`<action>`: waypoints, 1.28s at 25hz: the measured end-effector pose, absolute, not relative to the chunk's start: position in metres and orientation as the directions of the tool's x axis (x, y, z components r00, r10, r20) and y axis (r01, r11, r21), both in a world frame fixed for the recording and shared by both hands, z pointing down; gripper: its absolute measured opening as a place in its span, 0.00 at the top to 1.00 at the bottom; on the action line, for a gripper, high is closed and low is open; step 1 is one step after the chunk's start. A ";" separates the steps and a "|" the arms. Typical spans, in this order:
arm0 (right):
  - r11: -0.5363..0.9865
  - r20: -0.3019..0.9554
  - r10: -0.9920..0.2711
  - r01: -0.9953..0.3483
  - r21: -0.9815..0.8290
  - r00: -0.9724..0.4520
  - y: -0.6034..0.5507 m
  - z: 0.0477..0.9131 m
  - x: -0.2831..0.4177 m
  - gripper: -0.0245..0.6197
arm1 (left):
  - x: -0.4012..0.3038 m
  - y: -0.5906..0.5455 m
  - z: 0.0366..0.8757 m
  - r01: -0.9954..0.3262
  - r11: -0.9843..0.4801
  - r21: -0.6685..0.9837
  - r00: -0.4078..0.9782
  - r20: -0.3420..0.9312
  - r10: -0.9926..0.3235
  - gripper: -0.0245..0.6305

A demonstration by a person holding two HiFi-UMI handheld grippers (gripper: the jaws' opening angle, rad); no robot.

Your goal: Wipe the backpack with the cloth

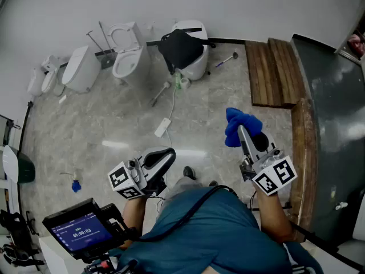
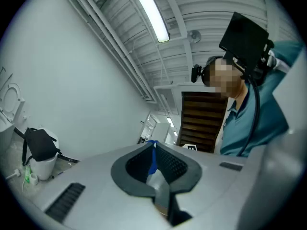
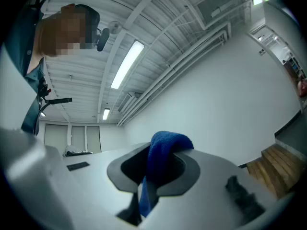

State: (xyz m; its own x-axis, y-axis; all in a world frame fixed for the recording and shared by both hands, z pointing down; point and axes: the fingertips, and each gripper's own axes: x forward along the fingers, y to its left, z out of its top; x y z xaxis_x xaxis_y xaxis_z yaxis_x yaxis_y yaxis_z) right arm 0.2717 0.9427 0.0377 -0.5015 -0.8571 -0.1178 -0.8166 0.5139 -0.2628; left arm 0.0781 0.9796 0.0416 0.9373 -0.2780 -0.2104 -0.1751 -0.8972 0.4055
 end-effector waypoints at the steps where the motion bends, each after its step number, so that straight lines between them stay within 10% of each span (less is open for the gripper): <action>1: 0.512 -0.119 -0.858 -0.818 -0.264 -0.499 0.946 0.036 0.271 0.90 | 0.080 0.982 0.040 -0.167 -0.898 0.407 0.940 -0.209 -0.270 0.92; 32: 0.493 -0.039 -0.860 -0.808 -0.322 -0.509 0.490 0.089 0.302 0.90 | 0.108 0.520 0.102 -0.248 -0.856 0.454 0.925 -0.152 -0.348 0.92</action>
